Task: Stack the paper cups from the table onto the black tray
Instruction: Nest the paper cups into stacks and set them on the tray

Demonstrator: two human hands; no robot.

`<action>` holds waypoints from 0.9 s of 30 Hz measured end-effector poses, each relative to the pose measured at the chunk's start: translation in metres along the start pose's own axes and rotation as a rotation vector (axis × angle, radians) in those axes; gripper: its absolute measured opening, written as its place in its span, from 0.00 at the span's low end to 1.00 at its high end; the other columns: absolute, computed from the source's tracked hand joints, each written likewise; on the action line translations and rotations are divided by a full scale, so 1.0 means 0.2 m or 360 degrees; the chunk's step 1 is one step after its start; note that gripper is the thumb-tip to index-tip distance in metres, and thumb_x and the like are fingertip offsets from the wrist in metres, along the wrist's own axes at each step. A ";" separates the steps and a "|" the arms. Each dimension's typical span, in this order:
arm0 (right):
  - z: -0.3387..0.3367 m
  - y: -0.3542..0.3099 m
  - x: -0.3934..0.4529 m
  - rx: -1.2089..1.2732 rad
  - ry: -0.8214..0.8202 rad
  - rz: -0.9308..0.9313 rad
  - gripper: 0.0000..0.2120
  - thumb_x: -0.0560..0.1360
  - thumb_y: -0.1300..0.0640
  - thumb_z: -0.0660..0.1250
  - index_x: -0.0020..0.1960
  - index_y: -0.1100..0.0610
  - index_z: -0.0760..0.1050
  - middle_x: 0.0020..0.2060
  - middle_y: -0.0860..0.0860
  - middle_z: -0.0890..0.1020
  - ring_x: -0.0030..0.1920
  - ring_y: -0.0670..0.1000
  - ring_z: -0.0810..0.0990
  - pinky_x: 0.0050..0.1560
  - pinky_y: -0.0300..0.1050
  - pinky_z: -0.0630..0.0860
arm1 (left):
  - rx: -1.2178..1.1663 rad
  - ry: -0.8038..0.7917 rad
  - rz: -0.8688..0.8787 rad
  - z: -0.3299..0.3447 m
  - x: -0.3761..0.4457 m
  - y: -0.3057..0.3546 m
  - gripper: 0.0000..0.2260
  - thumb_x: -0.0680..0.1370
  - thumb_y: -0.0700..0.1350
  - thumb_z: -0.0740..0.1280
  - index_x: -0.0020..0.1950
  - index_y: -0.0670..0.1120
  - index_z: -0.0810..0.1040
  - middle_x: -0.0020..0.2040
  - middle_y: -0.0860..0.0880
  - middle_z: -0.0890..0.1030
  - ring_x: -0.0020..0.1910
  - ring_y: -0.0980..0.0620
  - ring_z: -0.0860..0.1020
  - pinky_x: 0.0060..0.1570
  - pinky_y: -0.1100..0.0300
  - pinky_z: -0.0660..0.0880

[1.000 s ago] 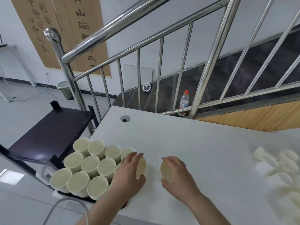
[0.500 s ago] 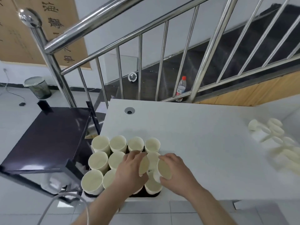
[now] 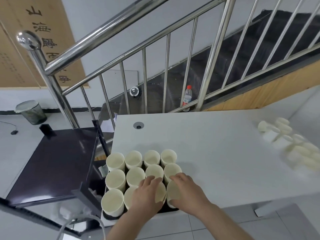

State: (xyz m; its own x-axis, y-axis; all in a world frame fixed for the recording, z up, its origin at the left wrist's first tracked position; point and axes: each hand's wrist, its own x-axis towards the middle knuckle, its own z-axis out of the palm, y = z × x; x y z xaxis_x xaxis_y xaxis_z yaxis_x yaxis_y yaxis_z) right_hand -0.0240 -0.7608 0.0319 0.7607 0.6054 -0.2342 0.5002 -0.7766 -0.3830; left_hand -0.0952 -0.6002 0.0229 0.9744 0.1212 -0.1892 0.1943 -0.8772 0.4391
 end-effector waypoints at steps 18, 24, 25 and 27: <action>0.09 0.06 0.04 -0.0087 0.0002 0.0082 0.29 0.73 0.53 0.69 0.72 0.49 0.63 0.67 0.47 0.63 0.64 0.52 0.67 0.55 0.47 0.75 | 0.0162 -0.0014 -0.0064 0.05 0.04 0.02 0.25 0.75 0.47 0.67 0.71 0.55 0.63 0.67 0.54 0.65 0.66 0.52 0.68 0.57 0.58 0.71; 0.03 0.10 0.03 -0.0012 0.0041 0.0018 0.29 0.74 0.52 0.68 0.72 0.50 0.64 0.68 0.48 0.64 0.66 0.51 0.66 0.56 0.46 0.75 | 0.0184 0.0092 -0.0056 0.02 0.06 0.10 0.23 0.76 0.52 0.65 0.71 0.55 0.65 0.69 0.54 0.64 0.67 0.52 0.67 0.58 0.59 0.71; 0.00 0.13 0.01 0.0007 0.0055 0.0002 0.29 0.74 0.52 0.68 0.73 0.50 0.63 0.68 0.47 0.63 0.66 0.50 0.66 0.56 0.46 0.75 | 0.0166 0.0124 -0.0044 0.01 0.08 0.14 0.23 0.77 0.53 0.65 0.71 0.55 0.64 0.69 0.55 0.65 0.67 0.52 0.67 0.58 0.59 0.71; -0.07 0.19 -0.02 0.0055 0.0097 -0.0038 0.30 0.75 0.53 0.67 0.74 0.50 0.62 0.69 0.47 0.63 0.67 0.50 0.66 0.57 0.46 0.74 | 0.0130 0.0170 -0.0001 0.01 0.12 0.24 0.24 0.77 0.53 0.64 0.72 0.55 0.64 0.69 0.55 0.65 0.66 0.53 0.69 0.57 0.59 0.72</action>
State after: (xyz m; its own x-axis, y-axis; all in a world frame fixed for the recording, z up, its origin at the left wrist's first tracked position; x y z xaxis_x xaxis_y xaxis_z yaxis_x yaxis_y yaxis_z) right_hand -0.0014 -0.7949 0.0303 0.7729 0.6113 -0.1701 0.5049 -0.7549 -0.4187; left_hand -0.0632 -0.6402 0.0377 0.9816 0.1666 -0.0930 0.1893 -0.9115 0.3650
